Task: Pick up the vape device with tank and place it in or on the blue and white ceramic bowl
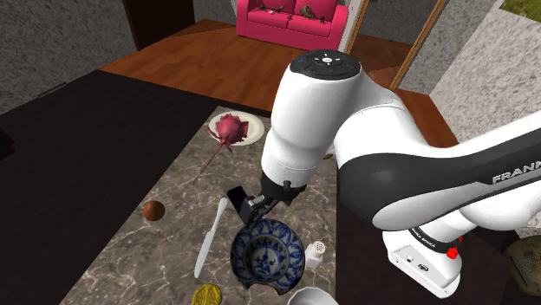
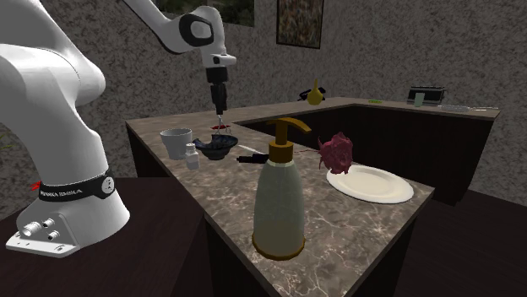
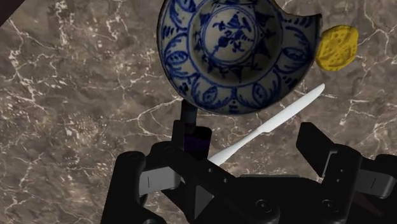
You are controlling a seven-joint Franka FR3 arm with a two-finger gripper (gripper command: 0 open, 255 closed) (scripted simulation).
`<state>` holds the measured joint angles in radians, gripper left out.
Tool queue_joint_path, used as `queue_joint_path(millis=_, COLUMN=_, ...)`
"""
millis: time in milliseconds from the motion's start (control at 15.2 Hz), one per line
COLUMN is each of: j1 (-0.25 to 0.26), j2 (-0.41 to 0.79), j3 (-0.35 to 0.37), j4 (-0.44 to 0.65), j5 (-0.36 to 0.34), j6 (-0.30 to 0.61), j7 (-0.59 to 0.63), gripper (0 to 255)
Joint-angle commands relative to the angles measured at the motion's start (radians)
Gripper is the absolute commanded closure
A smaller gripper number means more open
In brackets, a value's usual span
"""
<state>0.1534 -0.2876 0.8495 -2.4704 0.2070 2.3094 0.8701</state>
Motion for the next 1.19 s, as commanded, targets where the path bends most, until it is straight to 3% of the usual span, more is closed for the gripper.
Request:
queue_joint_path(millis=0, j1=-0.043, j2=0.073, j3=0.009, j4=0.0, j5=-0.044, j6=0.048, j7=0.003, gripper=0)
queue_joint_path(millis=198, j1=-0.114, j2=0.214, j3=0.023, j4=0.021, j5=-0.161, j6=0.114, j7=0.045, gripper=0)
queue_joint_path(millis=396, j1=-0.154, j2=0.368, j3=0.003, j4=0.057, j5=-0.314, j6=0.162, j7=0.113, gripper=0)
queue_joint_path(millis=792, j1=-0.119, j2=0.638, j3=-0.144, j4=0.168, j5=-0.546, j6=0.209, j7=0.195, gripper=0)
queue_joint_path(millis=1122, j1=-0.078, j2=0.713, j3=-0.204, j4=0.186, j5=-0.614, j6=0.25, j7=0.233, gripper=0)
